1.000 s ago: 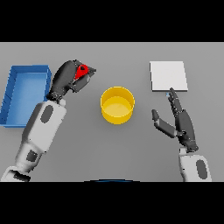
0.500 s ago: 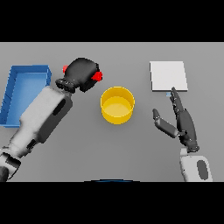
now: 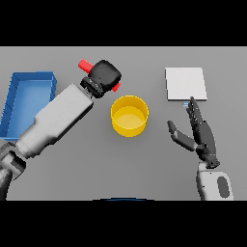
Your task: Pick up the red beaker and tilt it to pour out 1 green nut into yellow bowl. Pick up the yellow bowl and place it on the metallic measuring scale.
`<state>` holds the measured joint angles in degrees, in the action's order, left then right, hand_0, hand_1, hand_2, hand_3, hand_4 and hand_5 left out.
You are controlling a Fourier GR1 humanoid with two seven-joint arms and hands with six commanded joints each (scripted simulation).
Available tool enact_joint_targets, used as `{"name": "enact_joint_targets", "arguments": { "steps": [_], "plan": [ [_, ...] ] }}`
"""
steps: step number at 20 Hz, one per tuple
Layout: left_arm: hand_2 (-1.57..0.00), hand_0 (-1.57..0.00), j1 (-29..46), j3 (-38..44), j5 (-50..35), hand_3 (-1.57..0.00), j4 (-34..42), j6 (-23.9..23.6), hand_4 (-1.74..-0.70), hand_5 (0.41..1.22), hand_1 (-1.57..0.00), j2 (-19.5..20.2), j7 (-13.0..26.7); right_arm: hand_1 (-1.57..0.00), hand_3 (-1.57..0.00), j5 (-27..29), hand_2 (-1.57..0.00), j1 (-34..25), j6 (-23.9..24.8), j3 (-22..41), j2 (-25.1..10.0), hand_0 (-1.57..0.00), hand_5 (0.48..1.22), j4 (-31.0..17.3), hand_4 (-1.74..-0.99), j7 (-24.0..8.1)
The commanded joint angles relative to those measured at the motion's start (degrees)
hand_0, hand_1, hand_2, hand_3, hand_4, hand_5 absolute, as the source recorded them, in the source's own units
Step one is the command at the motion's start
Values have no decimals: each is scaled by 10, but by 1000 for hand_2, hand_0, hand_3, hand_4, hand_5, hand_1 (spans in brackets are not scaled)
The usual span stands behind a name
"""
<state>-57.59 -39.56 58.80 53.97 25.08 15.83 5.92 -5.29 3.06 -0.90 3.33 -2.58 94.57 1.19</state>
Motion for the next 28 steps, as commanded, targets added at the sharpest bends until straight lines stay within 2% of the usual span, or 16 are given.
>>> {"name": "enact_joint_targets", "arguments": {
  "steps": [1,4,7,8,9,13,15,17,22,28],
  "plan": [
    [-1571,-1571,-9,-13,10,-1203,-2,8,-1709,1219,-1571,-5,-3,1,1,1,1,-4,0,0,2,1,607,-6,-1301,-5],
    [-1571,-1571,-35,-48,38,-1383,-7,12,-1723,1220,-1571,-4,-36,1,1,-5,1,4,0,7,5,1,605,2,-1299,8],
    [-1571,-1571,-54,-81,70,-1475,-16,17,-1731,1221,-1571,-11,-38,1,1,-10,1,10,3,7,0,1,599,10,-1298,2],
    [-1571,-1571,-60,-89,79,-1494,-20,15,-1733,1221,-1571,-14,-39,1,1,-12,1,-1,4,3,-3,1,601,-5,-1299,-4],
    [-1571,-1571,-63,-101,89,-1509,-24,12,-1735,1221,-1571,-14,-45,1,1,-10,1,2,2,3,-4,1,602,2,-1297,2],
    [-1571,-1571,-83,-150,133,-1546,-37,17,-1738,1221,-1571,-18,-59,1,1,-14,1,3,3,3,-4,1,602,-6,-1283,7],
    [-1571,-1571,-97,-173,148,-1555,-46,26,-1739,1221,-1571,-25,-79,1,1,-16,1,6,5,5,-2,1,607,-3,-1290,10],
    [-1571,-1571,-107,-181,158,-1561,-50,33,-1740,1221,-1571,-27,-80,1,1,-18,1,2,11,3,-1,1,604,2,-1289,-1],
    [-1571,-1571,-132,-210,184,-1568,-63,50,-1741,1221,-1571,-32,-92,1,1,-28,1,2,14,5,-4,1,592,-9,-1274,10],
    [-1571,-1571,-159,-221,201,-1570,-82,38,-1740,1221,-1571,-37,-101,1,1,-36,1,0,18,9,-2,1,584,-11,-1235,8]
  ]
}}
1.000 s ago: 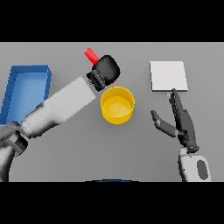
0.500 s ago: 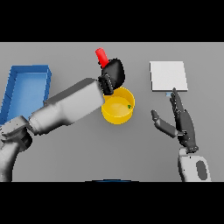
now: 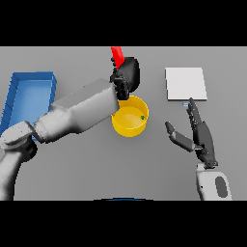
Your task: Pick up the red beaker and tilt it to pour out 1 green nut into yellow bowl. Pick up the yellow bowl and place it on the metallic measuring scale.
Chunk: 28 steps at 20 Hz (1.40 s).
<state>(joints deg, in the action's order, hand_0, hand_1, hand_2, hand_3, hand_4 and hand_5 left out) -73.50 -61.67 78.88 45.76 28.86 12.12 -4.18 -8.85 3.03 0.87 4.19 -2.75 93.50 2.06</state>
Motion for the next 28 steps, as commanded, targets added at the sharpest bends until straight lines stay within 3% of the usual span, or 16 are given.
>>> {"name": "enact_joint_targets", "arguments": {
  "steps": [1,3,4,6,8,10,12,14,15,19,22,25,28],
  "plan": [
    [-1571,-1571,-10,5,-2,-1570,-2,1,-1740,1221,-1571,0,-4,1,1,4,1,-2,-2,-2,0,1,585,2,-1233,-1],
    [-1571,-1571,-28,23,-7,-1571,-2,-7,-1738,1159,-1571,15,-4,1,1,5,1,-1,-2,-2,-2,1,590,10,-1222,1],
    [-1571,-1571,-37,29,-6,-1571,3,-10,-1738,1171,-1571,20,4,1,1,7,1,0,-5,-1,-1,1,595,10,-1219,6],
    [-1251,-1571,-63,52,-10,-1571,-7,-39,-1644,1189,-1269,31,6,1,1,15,1,-7,-9,-7,-8,1,609,11,-1222,8],
    [-1366,-1571,-108,83,-15,-1212,-38,-64,-1679,1201,-1378,43,13,1,1,21,1,-5,-16,-4,-3,1,620,7,-1231,13],
    [-1440,-1571,-149,116,-27,-1341,-64,-67,-1596,1208,-1447,64,4,1,1,20,1,-6,-16,0,-1,1,631,14,-1246,9],
    [-1487,-1571,-190,174,-51,-1424,-111,-71,-1553,1213,-1492,83,31,1,1,14,1,-8,-14,3,1,1,639,3,-1266,4],
    [-1517,-1571,-206,230,-89,-1477,-160,-76,-1578,1216,-1520,95,42,1,1,18,1,-9,-20,0,-5,1,644,1,-1281,8],
    [-1528,-1571,-206,287,-130,-1445,-187,-75,-1611,1217,-1530,118,73,1,1,16,1,-11,-21,2,-8,1,645,2,-1292,6],
    [-1553,-1571,-177,422,-240,-1418,-254,-113,-1688,1219,-1554,173,122,1,1,9,1,-21,-21,5,-15,1,653,1,-1312,20],
    [-1562,-1571,-138,484,-297,-1403,-261,-162,-1714,1220,-1563,207,137,1,1,3,1,-19,-23,10,-15,1,652,-4,-1301,31],
    [-1566,-1571,-84,528,-343,-1406,-251,-197,-1727,1221,-1567,226,197,1,1,2,1,-23,-21,12,-10,1,649,-11,-1286,24],
    [-1569,-1571,-22,553,-376,-1465,-236,-219,-1734,1221,-1569,236,228,1,1,14,1,-20,-24,10,-6,1,656,-4,-1275,14]
  ]
}}
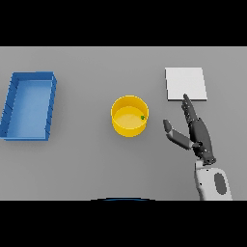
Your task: Pick up the red beaker and tilt it to pour out 1 green nut into yellow bowl. Pick up the yellow bowl and place it on the metallic measuring scale.
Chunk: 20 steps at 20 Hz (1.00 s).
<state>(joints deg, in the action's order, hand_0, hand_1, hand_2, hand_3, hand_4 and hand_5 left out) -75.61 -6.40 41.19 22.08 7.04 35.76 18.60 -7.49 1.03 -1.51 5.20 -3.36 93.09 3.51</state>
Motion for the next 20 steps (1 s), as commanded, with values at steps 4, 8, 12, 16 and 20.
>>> {"name": "enact_joint_targets", "arguments": {
  "steps": [4,8,12,16,20],
  "plan": [
    [-1570,-1571,88,44,-64,-1464,22,-31,-1738,1221,-1570,-15,57,1,1,-7,1,-1,-1,1,-6,1,671,-7,-1302,11],
    [-1571,-1571,188,78,-122,-1493,90,-61,-1740,1221,-1571,-20,89,1,1,-15,1,-5,2,2,-9,1,693,-15,-1302,16],
    [-1571,-1571,279,78,-144,-1447,196,-76,-1740,1221,-1571,-18,124,1,1,-12,1,-2,-6,1,-18,1,716,-11,-1309,25],
    [-1571,-1571,346,75,-163,-1340,296,-84,-1738,1221,-1571,-26,161,1,1,-22,1,-6,1,6,-14,1,724,-10,-1327,8],
    [-1571,-1571,384,81,-165,-1410,334,-86,-1633,1041,-1571,-38,163,1,1,-24,1,5,3,6,-14,1,729,-10,-1332,20]
  ]
}}
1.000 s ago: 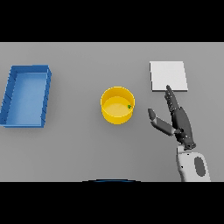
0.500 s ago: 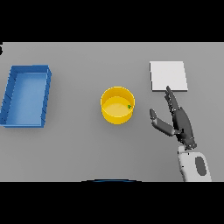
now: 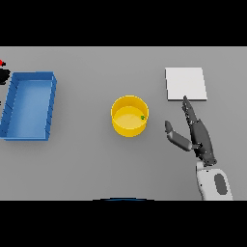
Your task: Pick up the red beaker and tilt it to pour out 1 green nut into yellow bowl. Pick up the yellow bowl and place it on the metallic measuring scale.
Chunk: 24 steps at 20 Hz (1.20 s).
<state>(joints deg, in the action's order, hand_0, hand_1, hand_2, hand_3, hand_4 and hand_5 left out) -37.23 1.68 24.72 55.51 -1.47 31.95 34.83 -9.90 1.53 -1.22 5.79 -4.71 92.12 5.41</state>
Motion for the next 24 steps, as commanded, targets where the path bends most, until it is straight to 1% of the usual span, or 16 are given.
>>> {"name": "enact_joint_targets", "arguments": {
  "steps": [1,2,4,5,6,7,8,9,10,12,15,19,21,22,23,24],
  "plan": [
    [-1571,-1571,14,-3,-4,-1442,18,5,-1588,962,-1571,-2,-2,1,1,-2,1,-2,0,2,1,1,728,-2,-1326,2],
    [-1571,-1571,27,-5,-9,-1273,35,6,-1502,896,-1571,-4,0,1,1,-3,1,-5,2,4,4,1,730,1,-1326,-1],
    [-1571,-1571,39,0,-20,-935,52,29,-1253,810,-1571,-5,1,1,1,-4,1,-12,2,4,5,1,730,-5,-1327,-6],
    [-1410,-1571,49,4,-37,-852,71,43,-1135,779,-1520,-7,0,1,1,-1,1,-15,2,0,3,1,731,-6,-1325,-9],
    [-1163,-1437,58,13,-59,-715,89,62,-1046,757,-1291,-9,-1,1,1,-5,1,-15,4,2,2,1,731,-3,-1320,-9],
    [-934,-1227,65,18,-71,-580,100,77,-974,735,-1038,-10,0,1,1,-4,1,-9,3,1,3,1,729,-5,-1320,-2],
    [-747,-982,62,22,-83,-464,107,95,-922,716,-830,-7,0,1,1,-2,1,-9,2,1,5,1,727,-9,-1321,-4],
    [-597,-785,65,22,-91,-371,118,108,-883,701,-664,-4,-1,1,1,-2,1,-3,2,0,1,1,726,-1,-1320,2],
    [-478,-628,69,16,-91,-297,127,119,-851,688,-531,-2,0,1,1,0,1,-8,0,-2,-1,1,725,-8,-1321,-3],
    [-305,-402,68,7,-83,-189,118,136,-807,667,-340,1,1,1,1,-2,1,-7,1,0,2,1,724,-8,-1316,2],
    [-156,-205,64,3,-67,-97,105,147,-778,655,-173,4,1,1,1,-9,1,-5,5,4,1,1,717,1,-1308,1],
    [-63,-83,65,-10,-44,-39,110,135,-738,656,-70,3,-3,1,1,-10,1,-1,5,1,-5,1,714,3,-1290,-5],
    [-40,-53,74,-11,-45,-25,121,118,-730,661,-45,-11,-9,1,1,-15,1,-14,8,6,1,1,704,2,-1277,-28],
    [-32,-42,69,-8,-46,-19,122,115,-728,664,-36,-11,0,1,1,-38,1,-18,19,11,-6,1,688,8,-1281,-40],
    [-25,-34,72,-4,-46,-15,124,109,-723,667,-28,-12,-6,1,1,-66,1,-21,29,20,-13,1,675,9,-1262,-48],
    [-20,-27,73,-4,-47,-12,130,107,-718,675,-22,-13,-5,1,1,-78,1,-34,22,27,-22,1,662,13,-1222,-61]
  ]
}}
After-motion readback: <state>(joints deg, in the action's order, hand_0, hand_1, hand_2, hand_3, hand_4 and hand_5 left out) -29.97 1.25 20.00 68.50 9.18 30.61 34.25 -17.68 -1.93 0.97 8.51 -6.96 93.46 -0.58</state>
